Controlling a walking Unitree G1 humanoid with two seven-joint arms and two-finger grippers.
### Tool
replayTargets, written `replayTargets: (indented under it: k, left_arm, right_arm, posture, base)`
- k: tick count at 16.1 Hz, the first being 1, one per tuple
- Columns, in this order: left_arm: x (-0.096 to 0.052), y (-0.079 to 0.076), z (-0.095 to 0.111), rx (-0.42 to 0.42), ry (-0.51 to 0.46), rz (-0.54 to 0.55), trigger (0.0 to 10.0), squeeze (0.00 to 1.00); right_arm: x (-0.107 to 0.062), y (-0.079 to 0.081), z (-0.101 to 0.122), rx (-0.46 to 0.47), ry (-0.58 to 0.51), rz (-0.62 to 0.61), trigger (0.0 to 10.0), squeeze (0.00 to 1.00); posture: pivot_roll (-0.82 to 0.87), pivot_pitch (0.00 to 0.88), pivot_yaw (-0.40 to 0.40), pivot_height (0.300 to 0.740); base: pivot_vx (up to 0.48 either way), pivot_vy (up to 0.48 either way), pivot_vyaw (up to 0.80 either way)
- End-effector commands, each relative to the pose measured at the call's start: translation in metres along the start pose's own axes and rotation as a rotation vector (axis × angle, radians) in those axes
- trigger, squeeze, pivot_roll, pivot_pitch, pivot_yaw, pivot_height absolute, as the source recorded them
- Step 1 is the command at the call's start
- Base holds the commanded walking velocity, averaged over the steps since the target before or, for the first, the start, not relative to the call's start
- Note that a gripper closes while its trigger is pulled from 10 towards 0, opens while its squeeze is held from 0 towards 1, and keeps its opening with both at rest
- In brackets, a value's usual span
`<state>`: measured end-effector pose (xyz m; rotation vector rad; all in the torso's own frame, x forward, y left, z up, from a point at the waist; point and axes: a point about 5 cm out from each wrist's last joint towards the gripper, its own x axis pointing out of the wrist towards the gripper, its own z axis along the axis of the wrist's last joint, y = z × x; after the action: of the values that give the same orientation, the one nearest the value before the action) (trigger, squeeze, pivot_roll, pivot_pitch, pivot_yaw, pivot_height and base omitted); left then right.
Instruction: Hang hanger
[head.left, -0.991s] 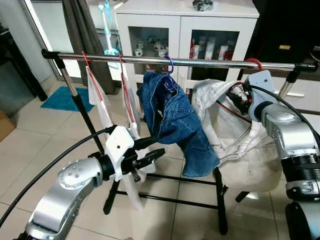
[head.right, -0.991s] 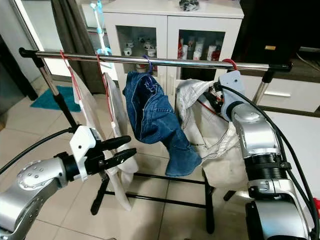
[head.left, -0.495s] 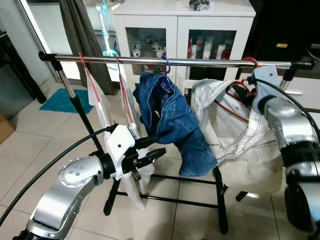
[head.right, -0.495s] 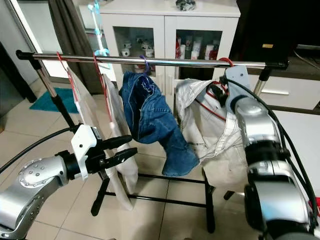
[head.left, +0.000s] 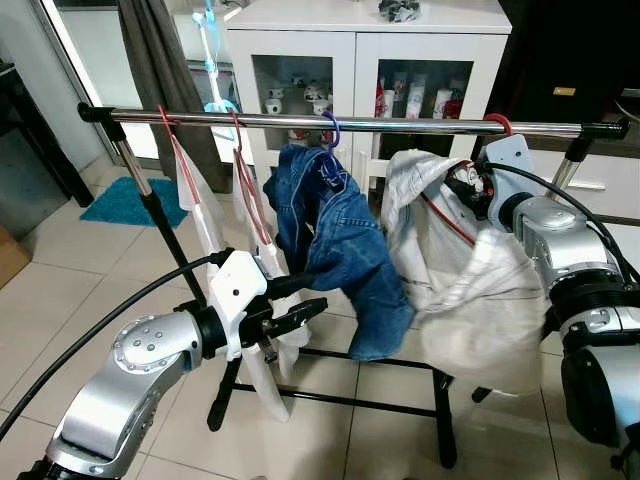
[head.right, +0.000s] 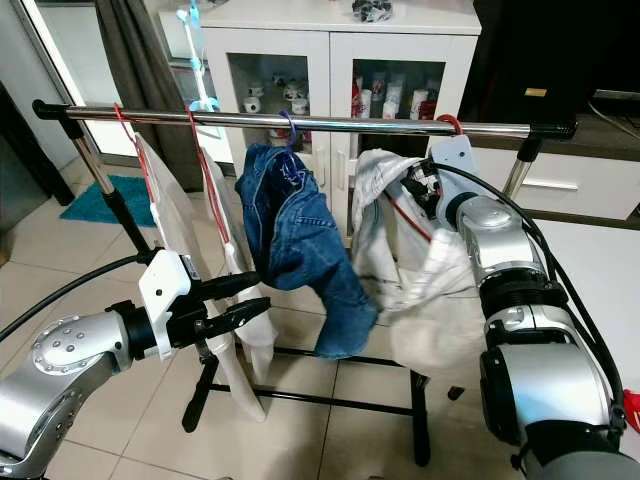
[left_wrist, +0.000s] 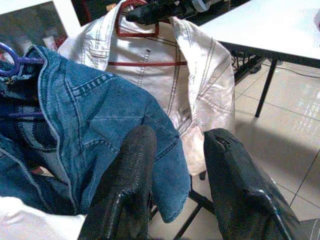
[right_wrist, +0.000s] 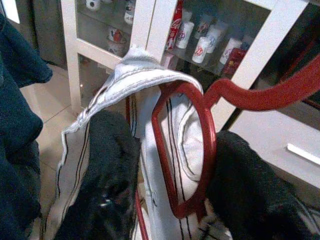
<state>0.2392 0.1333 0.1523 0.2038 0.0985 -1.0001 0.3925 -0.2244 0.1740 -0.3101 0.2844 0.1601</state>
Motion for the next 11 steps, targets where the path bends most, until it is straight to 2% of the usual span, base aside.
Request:
replayTargets:
  k: [1,7,11]
  left_arm:
    - [-0.0025,0.0022,0.0033,0.02,0.007,0.002,10.0,0.0]
    - [-0.0047,0.0016,0.0031,0.019,0.014,0.002,10.0,0.0]
    - [-0.0068,0.0003,0.002,0.022,0.029,-0.001,10.0,0.0]
  right_arm:
    - [0.0037,0.0042,0.0072,0.015,-0.025,0.024,0.0,0.0]
    - [0.0082,0.0108,0.0042,0.028,-0.001,0.04,0.0,0.0]
    - [0.0109,0.0138,-0.0021,0.002,0.059,0.003,0.0,0.0]
  posture:
    - [-0.02,0.0,0.085,0.719]
    - [0.0,0.0,0.08,0.719]
    - [0.01,0.0,0.079,0.719]
  base:
    - [0.0,0.0,0.0]
    - [0.0,0.0,0.0]
    - [0.0,0.0,0.0]
